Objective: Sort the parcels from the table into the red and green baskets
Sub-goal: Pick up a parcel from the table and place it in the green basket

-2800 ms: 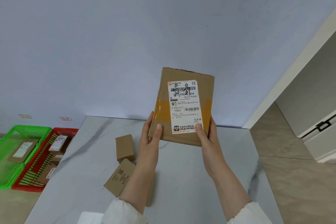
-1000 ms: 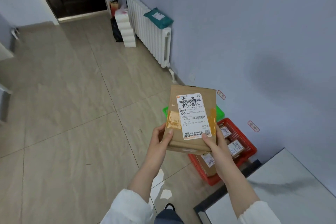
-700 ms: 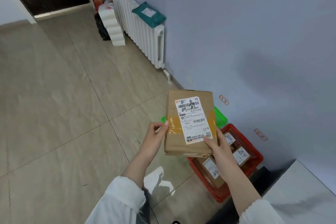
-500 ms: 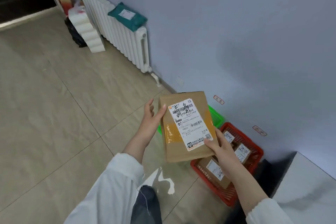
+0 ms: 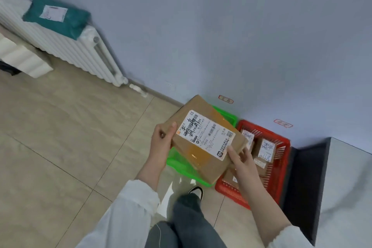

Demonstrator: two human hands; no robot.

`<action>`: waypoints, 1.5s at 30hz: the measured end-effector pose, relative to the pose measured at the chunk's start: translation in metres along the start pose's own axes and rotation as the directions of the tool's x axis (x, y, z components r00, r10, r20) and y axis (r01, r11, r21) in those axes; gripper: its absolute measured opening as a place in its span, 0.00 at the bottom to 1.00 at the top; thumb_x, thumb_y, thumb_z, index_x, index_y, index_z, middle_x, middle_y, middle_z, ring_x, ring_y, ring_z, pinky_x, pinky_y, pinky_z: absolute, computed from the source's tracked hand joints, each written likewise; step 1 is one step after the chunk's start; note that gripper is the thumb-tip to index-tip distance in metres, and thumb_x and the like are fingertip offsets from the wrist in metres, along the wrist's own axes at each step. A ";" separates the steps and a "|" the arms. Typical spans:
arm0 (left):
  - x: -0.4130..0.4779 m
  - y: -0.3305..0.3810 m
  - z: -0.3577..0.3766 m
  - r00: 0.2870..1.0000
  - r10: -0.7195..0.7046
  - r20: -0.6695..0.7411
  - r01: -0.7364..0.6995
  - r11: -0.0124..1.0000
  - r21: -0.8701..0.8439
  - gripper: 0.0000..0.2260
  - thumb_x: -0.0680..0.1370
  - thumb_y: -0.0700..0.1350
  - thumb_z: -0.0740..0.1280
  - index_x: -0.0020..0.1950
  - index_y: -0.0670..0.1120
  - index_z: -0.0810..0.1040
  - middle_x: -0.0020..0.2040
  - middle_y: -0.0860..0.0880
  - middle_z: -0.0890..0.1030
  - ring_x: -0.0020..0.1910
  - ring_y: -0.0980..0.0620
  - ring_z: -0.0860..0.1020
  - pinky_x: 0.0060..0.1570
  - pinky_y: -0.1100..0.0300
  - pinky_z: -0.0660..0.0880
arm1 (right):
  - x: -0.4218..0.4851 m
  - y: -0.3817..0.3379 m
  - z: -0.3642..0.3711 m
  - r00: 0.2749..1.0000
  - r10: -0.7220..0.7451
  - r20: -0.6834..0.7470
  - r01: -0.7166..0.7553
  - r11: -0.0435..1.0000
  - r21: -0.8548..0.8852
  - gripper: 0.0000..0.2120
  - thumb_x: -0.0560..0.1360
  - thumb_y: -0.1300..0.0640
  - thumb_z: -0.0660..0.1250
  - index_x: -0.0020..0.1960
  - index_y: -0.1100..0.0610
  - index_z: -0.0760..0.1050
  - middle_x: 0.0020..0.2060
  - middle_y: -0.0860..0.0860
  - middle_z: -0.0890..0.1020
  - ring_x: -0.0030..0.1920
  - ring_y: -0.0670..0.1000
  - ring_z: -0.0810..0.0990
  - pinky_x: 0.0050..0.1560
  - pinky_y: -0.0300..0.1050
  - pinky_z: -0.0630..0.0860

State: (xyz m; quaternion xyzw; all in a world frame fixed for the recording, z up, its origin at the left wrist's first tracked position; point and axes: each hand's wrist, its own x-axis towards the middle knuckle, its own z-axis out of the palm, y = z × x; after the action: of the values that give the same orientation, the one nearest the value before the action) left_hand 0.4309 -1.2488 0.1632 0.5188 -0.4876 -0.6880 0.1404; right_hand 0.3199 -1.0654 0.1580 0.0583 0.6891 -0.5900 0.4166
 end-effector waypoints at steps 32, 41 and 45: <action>0.393 -0.423 0.022 0.907 -0.408 0.104 0.146 0.536 0.831 0.18 0.82 0.44 0.54 0.70 0.40 0.56 0.63 0.41 0.75 0.46 0.51 0.72 0.36 0.68 0.70 | 0.420 0.418 0.041 0.941 0.183 -0.285 -0.259 0.931 -0.257 0.24 0.80 0.54 0.55 0.74 0.57 0.54 0.70 0.55 0.68 0.68 0.55 0.67 0.63 0.45 0.64; 0.379 -0.423 0.022 0.911 -0.017 0.412 -0.398 0.225 0.889 0.29 0.81 0.46 0.56 0.77 0.48 0.45 0.78 0.47 0.48 0.77 0.49 0.49 0.74 0.55 0.54 | 0.406 0.419 0.048 0.956 -0.205 -0.210 -0.047 0.600 -0.799 0.31 0.81 0.48 0.50 0.75 0.55 0.34 0.75 0.51 0.36 0.75 0.49 0.35 0.76 0.47 0.39; 0.398 -0.450 0.030 0.665 0.139 0.734 -0.717 -0.156 0.679 0.30 0.79 0.51 0.50 0.77 0.43 0.42 0.78 0.45 0.42 0.77 0.48 0.46 0.74 0.51 0.46 | 0.419 0.432 0.058 0.927 -0.371 0.064 0.146 0.196 -0.970 0.28 0.81 0.46 0.40 0.75 0.60 0.43 0.76 0.55 0.41 0.76 0.51 0.41 0.74 0.47 0.40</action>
State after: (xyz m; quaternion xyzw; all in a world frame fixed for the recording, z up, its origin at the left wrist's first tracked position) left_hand 0.3781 -1.2929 -0.4339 0.0956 -0.9749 -0.1548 -0.1284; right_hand 0.3257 -1.1597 -0.4399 -0.2716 0.9379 -0.0964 0.1930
